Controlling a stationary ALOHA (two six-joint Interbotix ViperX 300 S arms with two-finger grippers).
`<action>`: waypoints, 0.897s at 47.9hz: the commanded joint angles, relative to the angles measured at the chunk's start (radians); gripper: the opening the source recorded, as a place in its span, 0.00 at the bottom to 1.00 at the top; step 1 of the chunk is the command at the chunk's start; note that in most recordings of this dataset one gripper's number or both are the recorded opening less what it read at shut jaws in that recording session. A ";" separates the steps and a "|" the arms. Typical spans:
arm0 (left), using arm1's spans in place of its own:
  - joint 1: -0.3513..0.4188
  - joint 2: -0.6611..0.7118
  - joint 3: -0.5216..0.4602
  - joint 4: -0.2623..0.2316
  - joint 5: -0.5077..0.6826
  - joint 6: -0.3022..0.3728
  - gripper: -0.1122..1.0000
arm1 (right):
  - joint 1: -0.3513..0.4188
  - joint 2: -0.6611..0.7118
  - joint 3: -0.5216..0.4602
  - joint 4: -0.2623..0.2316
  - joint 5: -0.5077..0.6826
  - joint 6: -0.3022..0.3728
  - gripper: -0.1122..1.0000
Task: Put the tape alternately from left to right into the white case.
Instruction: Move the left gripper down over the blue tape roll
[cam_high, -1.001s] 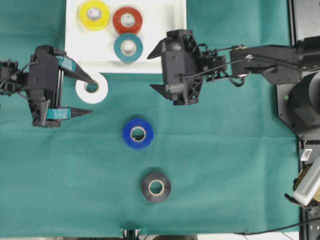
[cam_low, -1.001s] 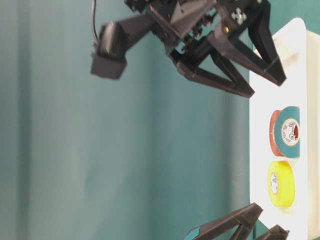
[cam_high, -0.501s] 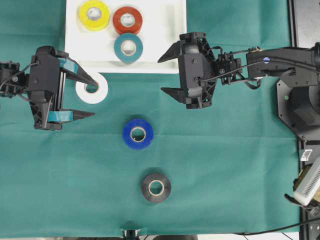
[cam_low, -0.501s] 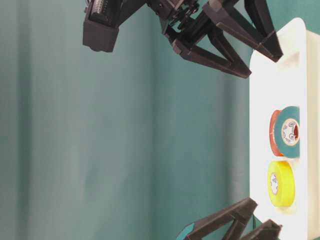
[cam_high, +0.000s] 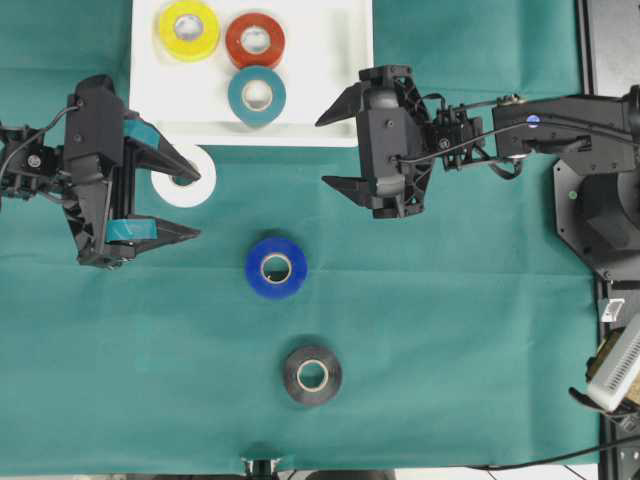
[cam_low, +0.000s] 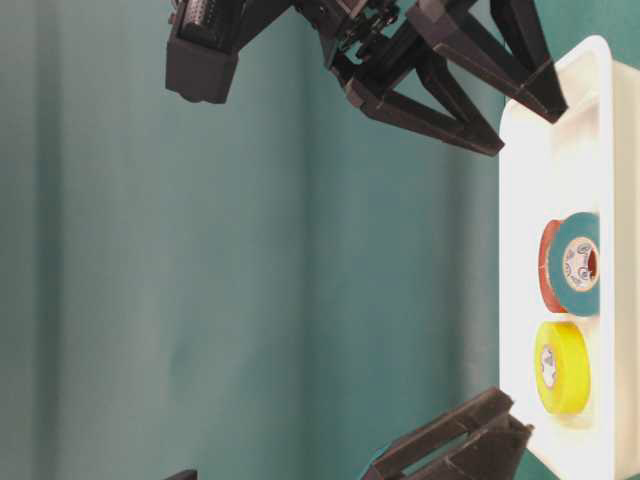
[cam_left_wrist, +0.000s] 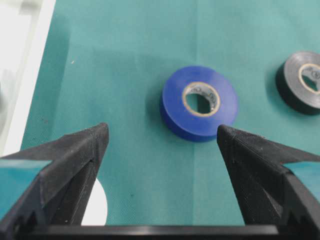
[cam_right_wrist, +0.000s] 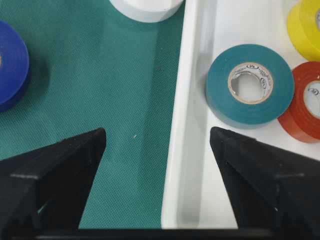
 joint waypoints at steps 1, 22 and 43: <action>-0.003 -0.006 -0.025 -0.003 -0.005 -0.003 0.96 | 0.003 -0.021 -0.008 0.002 -0.008 0.002 0.84; -0.014 0.252 -0.206 0.000 0.074 -0.002 0.96 | 0.003 -0.021 -0.008 0.002 -0.008 0.002 0.84; -0.015 0.414 -0.354 -0.003 0.242 -0.152 0.96 | 0.003 -0.021 0.006 0.002 -0.017 0.002 0.84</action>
